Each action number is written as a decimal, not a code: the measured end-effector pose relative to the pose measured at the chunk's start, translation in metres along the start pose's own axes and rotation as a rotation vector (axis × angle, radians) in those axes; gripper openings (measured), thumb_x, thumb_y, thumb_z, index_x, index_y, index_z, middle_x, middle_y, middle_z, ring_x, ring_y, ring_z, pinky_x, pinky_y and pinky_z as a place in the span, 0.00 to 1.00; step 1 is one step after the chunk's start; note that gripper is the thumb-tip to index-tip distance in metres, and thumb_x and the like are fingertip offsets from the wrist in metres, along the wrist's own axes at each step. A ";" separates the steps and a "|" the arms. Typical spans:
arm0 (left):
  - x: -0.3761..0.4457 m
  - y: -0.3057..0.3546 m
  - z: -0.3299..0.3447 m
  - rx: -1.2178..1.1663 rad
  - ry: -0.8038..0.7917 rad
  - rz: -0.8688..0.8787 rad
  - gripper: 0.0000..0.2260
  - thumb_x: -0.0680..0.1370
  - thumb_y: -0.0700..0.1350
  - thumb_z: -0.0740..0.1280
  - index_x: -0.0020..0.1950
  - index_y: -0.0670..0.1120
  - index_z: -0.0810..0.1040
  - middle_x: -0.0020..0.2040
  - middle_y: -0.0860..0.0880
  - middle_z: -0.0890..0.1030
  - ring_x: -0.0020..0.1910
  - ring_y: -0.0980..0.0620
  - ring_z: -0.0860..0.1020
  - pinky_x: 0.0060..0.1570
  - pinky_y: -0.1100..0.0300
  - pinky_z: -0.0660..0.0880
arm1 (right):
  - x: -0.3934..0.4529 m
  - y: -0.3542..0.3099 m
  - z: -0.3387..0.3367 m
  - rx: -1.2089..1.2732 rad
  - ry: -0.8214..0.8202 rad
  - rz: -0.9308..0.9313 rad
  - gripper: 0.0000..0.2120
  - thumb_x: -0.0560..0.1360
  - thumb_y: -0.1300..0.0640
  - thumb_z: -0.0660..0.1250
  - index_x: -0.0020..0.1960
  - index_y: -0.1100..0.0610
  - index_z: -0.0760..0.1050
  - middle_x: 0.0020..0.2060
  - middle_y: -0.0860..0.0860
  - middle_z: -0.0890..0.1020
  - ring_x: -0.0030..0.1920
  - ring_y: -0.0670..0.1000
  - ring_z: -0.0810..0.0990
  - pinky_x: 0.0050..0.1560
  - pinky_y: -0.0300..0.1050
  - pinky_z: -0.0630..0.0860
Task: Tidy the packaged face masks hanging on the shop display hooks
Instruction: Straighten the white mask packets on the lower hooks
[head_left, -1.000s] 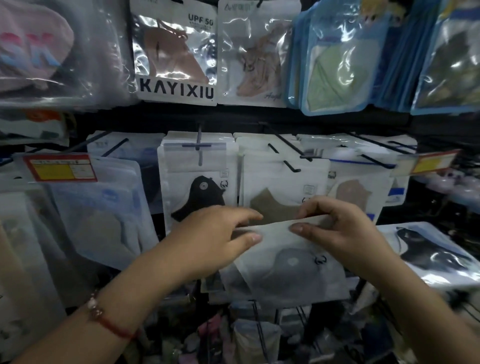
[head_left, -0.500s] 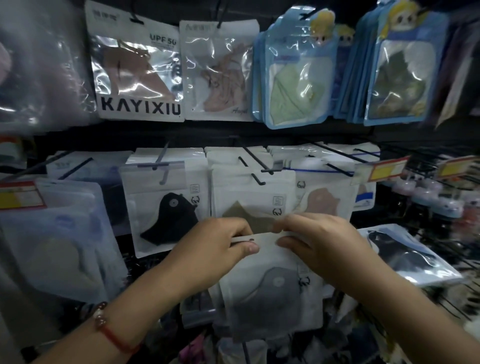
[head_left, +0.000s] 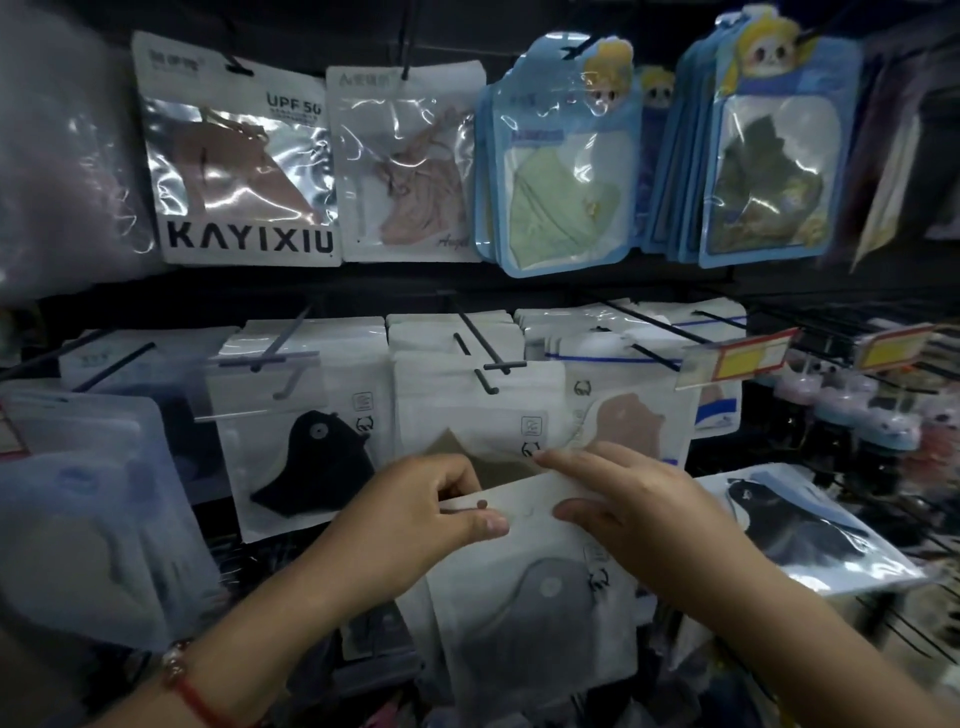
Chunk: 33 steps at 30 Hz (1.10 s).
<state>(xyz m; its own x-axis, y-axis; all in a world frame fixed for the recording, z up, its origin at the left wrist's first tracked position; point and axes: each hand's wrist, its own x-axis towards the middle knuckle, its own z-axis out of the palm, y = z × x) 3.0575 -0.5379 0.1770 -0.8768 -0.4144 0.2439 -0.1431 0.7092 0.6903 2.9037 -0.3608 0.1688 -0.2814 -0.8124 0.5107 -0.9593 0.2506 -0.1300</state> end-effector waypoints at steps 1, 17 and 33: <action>0.001 0.000 0.000 -0.009 -0.021 -0.005 0.12 0.72 0.55 0.76 0.38 0.49 0.78 0.32 0.56 0.77 0.30 0.63 0.72 0.33 0.65 0.68 | 0.001 0.003 0.001 0.006 -0.005 -0.001 0.23 0.77 0.48 0.68 0.69 0.37 0.68 0.57 0.41 0.79 0.55 0.48 0.78 0.51 0.47 0.78; 0.009 0.001 -0.002 -0.085 -0.078 -0.052 0.04 0.74 0.50 0.75 0.44 0.60 0.83 0.44 0.58 0.85 0.44 0.62 0.82 0.46 0.66 0.76 | -0.002 0.043 0.005 0.041 0.131 -0.032 0.28 0.72 0.52 0.74 0.68 0.40 0.69 0.44 0.43 0.84 0.43 0.49 0.83 0.37 0.47 0.79; 0.004 -0.004 -0.004 -0.103 0.278 -0.059 0.08 0.79 0.45 0.70 0.49 0.58 0.85 0.47 0.64 0.84 0.49 0.67 0.80 0.46 0.73 0.73 | 0.013 0.060 0.007 0.065 0.161 -0.071 0.12 0.72 0.53 0.73 0.54 0.42 0.80 0.46 0.38 0.83 0.43 0.43 0.82 0.41 0.35 0.72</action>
<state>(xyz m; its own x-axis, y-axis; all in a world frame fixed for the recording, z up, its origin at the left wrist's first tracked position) 3.0562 -0.5450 0.1779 -0.7069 -0.6037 0.3685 -0.1308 0.6236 0.7707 2.8426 -0.3604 0.1617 -0.2111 -0.7308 0.6491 -0.9775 0.1573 -0.1408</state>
